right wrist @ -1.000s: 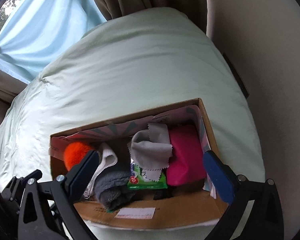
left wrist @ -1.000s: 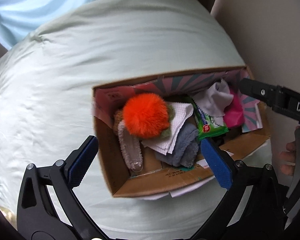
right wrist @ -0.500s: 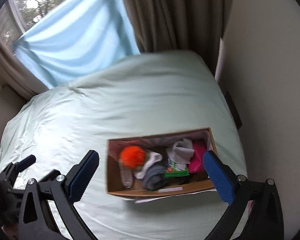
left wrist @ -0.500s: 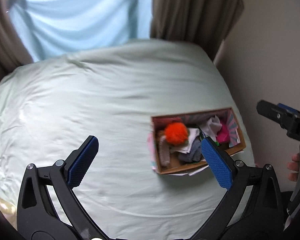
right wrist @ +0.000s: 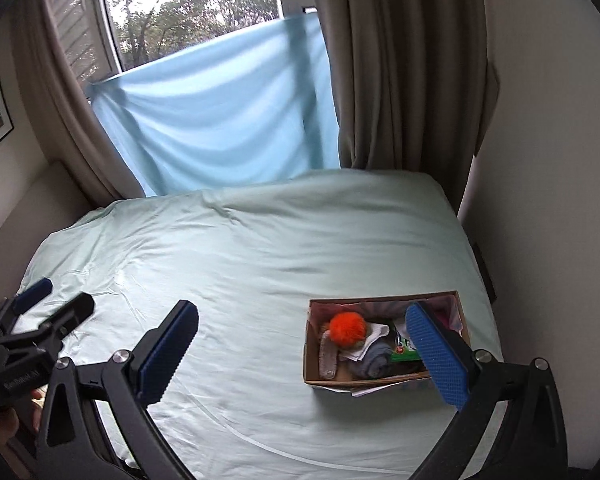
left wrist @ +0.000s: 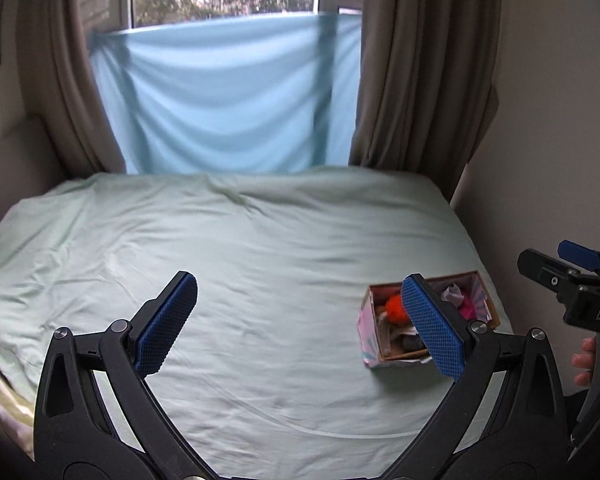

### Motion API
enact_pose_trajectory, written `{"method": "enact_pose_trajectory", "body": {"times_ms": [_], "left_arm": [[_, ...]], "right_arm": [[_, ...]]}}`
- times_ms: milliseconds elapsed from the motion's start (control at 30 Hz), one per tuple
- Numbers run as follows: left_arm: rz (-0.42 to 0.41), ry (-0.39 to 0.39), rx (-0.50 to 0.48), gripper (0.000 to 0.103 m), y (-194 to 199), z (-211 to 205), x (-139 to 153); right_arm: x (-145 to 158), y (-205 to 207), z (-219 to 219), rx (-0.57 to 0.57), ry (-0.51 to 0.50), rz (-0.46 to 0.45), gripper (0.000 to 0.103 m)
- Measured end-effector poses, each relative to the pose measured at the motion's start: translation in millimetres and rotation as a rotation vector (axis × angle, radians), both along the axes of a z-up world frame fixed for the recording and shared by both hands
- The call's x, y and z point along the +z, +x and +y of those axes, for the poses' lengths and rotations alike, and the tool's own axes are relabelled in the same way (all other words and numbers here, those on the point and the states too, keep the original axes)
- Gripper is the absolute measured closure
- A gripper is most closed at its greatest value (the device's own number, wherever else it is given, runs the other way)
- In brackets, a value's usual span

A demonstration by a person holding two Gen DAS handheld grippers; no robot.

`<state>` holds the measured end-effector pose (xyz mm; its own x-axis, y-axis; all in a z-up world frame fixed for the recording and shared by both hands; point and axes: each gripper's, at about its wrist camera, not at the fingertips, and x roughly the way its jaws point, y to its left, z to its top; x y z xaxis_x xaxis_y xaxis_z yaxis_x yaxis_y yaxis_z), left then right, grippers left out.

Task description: Organize soft objects

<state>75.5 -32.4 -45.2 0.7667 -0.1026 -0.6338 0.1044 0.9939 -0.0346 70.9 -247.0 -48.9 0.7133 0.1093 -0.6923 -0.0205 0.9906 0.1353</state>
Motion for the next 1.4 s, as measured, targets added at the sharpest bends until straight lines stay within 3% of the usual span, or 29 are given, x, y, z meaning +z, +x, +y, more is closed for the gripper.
{"method": "enact_pose_trajectory", "body": {"times_ms": [567, 1400], "left_arm": [[-0.077, 0.002, 0.004, 0.001, -47, 11, 5], [-0.142, 0.003, -0.006, 0.001, -50, 7, 22]], "right_arm": [[20, -45, 18, -0.035, -0.060, -0.135, 0.000], [37, -56, 23, -0.062, -0.078, -0.211, 0.000]]}}
